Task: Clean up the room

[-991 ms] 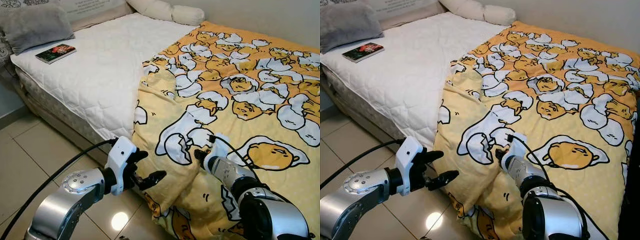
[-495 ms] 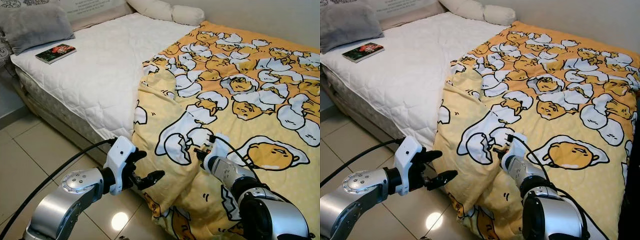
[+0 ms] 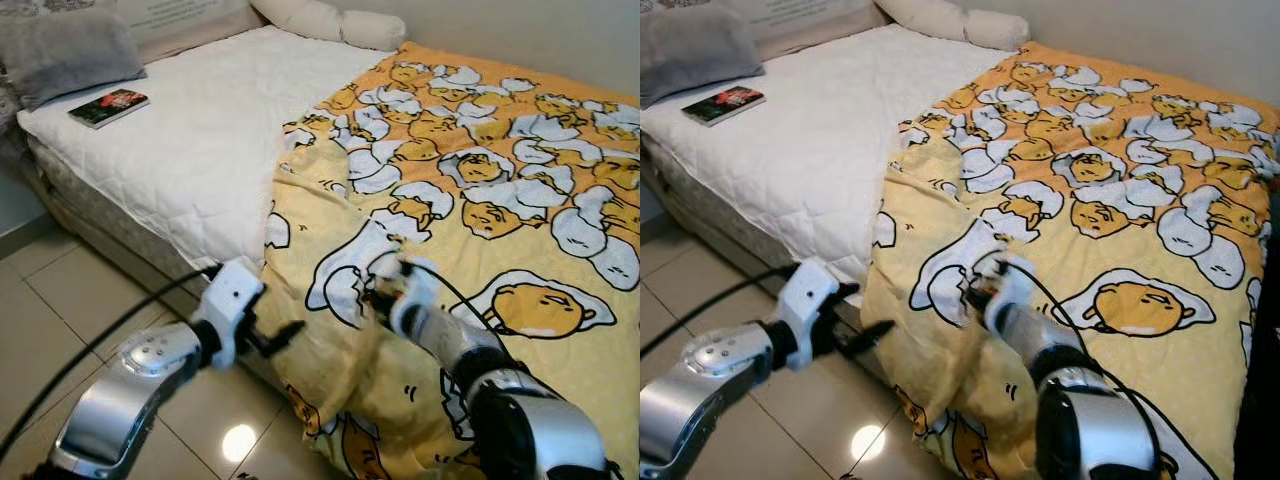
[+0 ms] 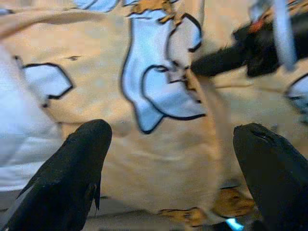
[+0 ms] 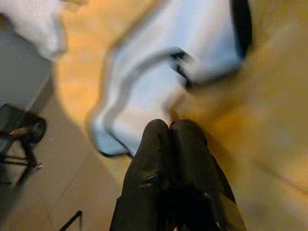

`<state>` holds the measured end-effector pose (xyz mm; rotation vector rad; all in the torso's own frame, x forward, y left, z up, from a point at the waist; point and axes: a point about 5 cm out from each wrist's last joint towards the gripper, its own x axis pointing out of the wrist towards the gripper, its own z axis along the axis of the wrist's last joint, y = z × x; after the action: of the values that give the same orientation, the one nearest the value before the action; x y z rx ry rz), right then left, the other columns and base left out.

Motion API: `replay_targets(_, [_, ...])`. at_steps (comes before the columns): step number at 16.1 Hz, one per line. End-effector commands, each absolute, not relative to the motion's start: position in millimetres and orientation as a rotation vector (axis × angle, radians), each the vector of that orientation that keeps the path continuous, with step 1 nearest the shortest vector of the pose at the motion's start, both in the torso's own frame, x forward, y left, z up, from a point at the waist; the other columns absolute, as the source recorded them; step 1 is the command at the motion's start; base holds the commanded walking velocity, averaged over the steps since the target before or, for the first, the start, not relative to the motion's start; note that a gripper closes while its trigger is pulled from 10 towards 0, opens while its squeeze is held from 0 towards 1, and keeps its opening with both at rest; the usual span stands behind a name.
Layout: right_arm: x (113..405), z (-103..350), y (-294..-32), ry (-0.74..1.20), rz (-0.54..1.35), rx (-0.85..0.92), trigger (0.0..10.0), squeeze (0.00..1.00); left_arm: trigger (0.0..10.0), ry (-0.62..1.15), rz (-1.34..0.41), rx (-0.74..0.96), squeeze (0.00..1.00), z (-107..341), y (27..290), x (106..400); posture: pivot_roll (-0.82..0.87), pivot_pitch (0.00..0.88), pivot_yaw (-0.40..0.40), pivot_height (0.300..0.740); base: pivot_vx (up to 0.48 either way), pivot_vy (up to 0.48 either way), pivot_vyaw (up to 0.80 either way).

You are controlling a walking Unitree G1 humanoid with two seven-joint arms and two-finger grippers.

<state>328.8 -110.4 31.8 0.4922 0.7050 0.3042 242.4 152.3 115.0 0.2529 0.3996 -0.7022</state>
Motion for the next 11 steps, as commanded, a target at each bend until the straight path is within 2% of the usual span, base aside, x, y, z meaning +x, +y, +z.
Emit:
replay_targets(1, [338.5, 47.5, -103.4, 0.651, 0.358, 0.503, 0.0, 0.00, 10.0, 0.378, -0.677, 0.313, 0.81, 112.6, 151.3, 246.9, -0.11, 0.000, -0.017, 0.740, 0.000, 0.000, 0.00])
replay_targets(4, [342.6, 63.1, -88.0, 0.607, 0.480, 0.527, 0.0, 0.00, 10.0, 0.333, -0.660, 0.322, 0.80, 108.3, 140.1, 261.6, -0.10, 0.000, -0.022, 0.740, 0.000, 0.000, 0.00])
replay_targets(5, [341.3, 65.9, -83.9, 0.602, 0.519, 0.537, 0.0, 0.00, 10.0, 0.308, -0.637, 0.302, 0.76, 106.9, 136.6, 270.0, -0.10, 0.000, -0.021, 0.740, 0.000, 0.000, 0.00])
replay_targets(7, [337.0, 66.5, -78.1, 0.600, 0.577, 0.512, 0.0, 0.00, 10.0, 0.282, -0.617, 0.228, 0.75, 107.2, 130.6, 285.1, -0.11, 0.000, -0.010, 0.740, 0.000, 0.000, 0.00])
replay_targets(8, [336.1, 64.4, -79.9, 0.590, 0.558, 0.468, 0.0, 0.00, 10.0, 0.279, -0.648, 0.256, 0.75, 106.3, 127.2, 286.3, -0.12, 0.000, -0.002, 0.740, 0.000, 0.000, 0.00])
replay_targets(9, [337.5, 61.6, -86.4, 0.584, 0.501, 0.410, 4.5, 0.00, 10.0, 0.279, -0.669, 0.278, 0.76, 105.8, 124.8, 285.9, -0.12, 0.000, 0.003, 0.740, 0.000, 0.000, 0.00])
replay_targets(10, [338.6, 56.5, -98.7, 0.595, 0.409, 0.344, 10.0, 0.00, 10.0, 0.275, -0.681, 0.276, 0.75, 105.7, 123.5, 286.0, -0.12, 0.000, 0.003, 0.740, 0.000, 0.000, 0.00])
replay_targets(11, [338.6, 52.1, -110.0, 0.603, 0.330, 0.334, 10.0, 0.82, 10.0, 0.276, -0.698, 0.282, 0.75, 105.3, 123.1, 284.2, -0.12, 0.000, 0.002, 0.740, 0.000, 0.000, 0.00])
